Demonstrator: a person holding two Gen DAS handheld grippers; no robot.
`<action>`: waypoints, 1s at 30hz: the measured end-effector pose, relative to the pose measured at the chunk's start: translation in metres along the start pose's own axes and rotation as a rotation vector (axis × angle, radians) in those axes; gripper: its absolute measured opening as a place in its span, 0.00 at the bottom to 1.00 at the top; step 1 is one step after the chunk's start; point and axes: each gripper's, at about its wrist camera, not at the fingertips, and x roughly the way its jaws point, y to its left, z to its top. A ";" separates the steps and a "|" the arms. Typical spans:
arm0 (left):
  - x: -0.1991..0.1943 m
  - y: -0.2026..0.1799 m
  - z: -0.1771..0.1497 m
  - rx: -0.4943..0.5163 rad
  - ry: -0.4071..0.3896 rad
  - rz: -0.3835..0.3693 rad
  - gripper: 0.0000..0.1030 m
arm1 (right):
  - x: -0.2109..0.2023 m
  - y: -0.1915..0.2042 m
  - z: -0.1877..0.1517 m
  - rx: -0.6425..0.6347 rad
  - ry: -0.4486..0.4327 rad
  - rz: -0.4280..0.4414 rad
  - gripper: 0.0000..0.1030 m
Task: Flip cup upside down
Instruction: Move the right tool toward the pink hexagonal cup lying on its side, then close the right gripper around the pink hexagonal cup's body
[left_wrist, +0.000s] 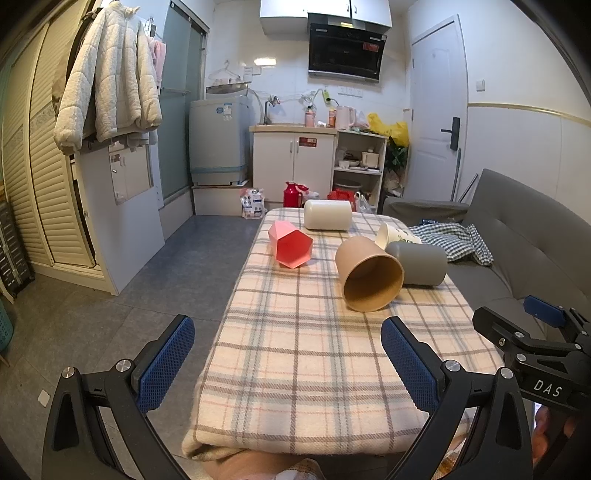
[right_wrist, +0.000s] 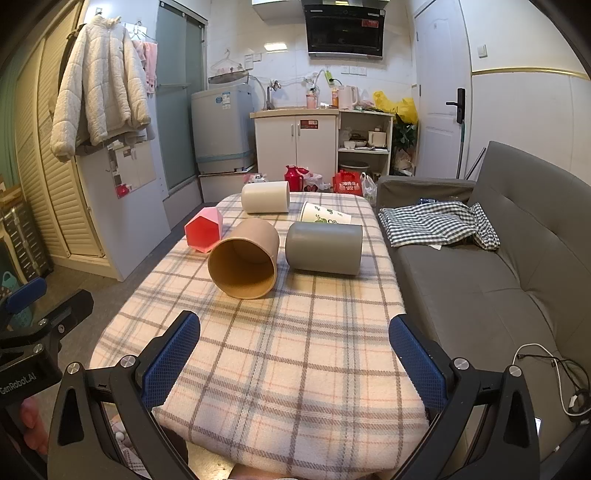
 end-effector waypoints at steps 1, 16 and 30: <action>0.000 0.001 0.000 -0.002 0.004 -0.001 1.00 | 0.000 0.001 0.000 -0.001 0.003 0.002 1.00; 0.046 0.003 0.030 -0.002 0.129 0.009 1.00 | 0.042 0.000 0.031 -0.025 0.083 -0.006 1.00; 0.175 0.007 0.114 -0.033 0.253 0.012 1.00 | 0.141 -0.005 0.123 -0.034 0.089 0.020 1.00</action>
